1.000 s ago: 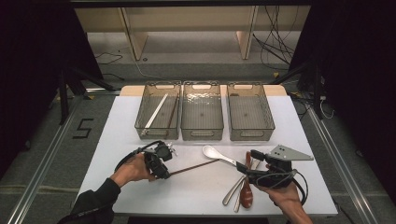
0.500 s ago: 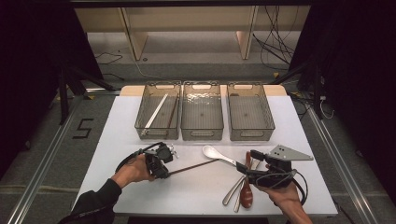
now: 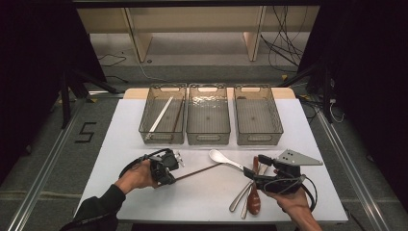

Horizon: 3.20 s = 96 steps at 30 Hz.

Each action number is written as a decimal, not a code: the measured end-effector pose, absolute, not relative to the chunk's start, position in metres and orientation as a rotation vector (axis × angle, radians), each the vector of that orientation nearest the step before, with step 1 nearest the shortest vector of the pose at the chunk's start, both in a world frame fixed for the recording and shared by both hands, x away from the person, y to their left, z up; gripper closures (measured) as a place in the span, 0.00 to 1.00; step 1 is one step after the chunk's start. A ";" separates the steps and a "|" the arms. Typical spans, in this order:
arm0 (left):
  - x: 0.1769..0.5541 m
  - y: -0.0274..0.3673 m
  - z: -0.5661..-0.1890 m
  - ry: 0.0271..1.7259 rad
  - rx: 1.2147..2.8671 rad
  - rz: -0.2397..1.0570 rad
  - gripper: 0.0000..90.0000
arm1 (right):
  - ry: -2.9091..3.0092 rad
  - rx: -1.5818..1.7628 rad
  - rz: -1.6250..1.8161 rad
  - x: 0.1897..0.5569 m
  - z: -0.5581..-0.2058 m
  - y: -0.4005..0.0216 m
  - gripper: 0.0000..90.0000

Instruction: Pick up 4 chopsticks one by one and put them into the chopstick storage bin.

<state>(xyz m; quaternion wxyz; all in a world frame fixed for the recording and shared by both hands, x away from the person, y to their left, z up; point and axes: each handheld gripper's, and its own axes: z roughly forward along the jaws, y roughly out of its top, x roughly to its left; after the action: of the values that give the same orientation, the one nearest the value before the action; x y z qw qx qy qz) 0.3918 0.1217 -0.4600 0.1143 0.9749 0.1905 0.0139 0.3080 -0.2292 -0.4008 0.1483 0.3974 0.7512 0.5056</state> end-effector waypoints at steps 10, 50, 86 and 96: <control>0.391 0.126 -0.456 0.504 2.858 0.006 0.94 | 2.159 1.142 1.455 0.308 -0.401 -0.229 0.31; 0.411 0.157 -0.420 0.765 2.525 0.185 0.94 | 2.161 1.141 1.452 0.308 -0.401 -0.229 0.31; 0.454 0.200 -0.380 0.974 2.243 0.281 0.94 | 2.157 1.159 1.450 0.309 -0.402 -0.230 0.31; 0.480 0.199 -0.374 1.032 2.212 0.309 0.94 | 2.154 1.160 1.452 0.309 -0.402 -0.231 0.31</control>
<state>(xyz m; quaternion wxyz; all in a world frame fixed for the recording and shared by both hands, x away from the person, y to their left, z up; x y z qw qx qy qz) 0.4799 0.1988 -0.3739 0.3340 0.8475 0.3953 0.1183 0.3091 -0.2312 -0.4016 0.1478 0.4034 0.7488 0.5047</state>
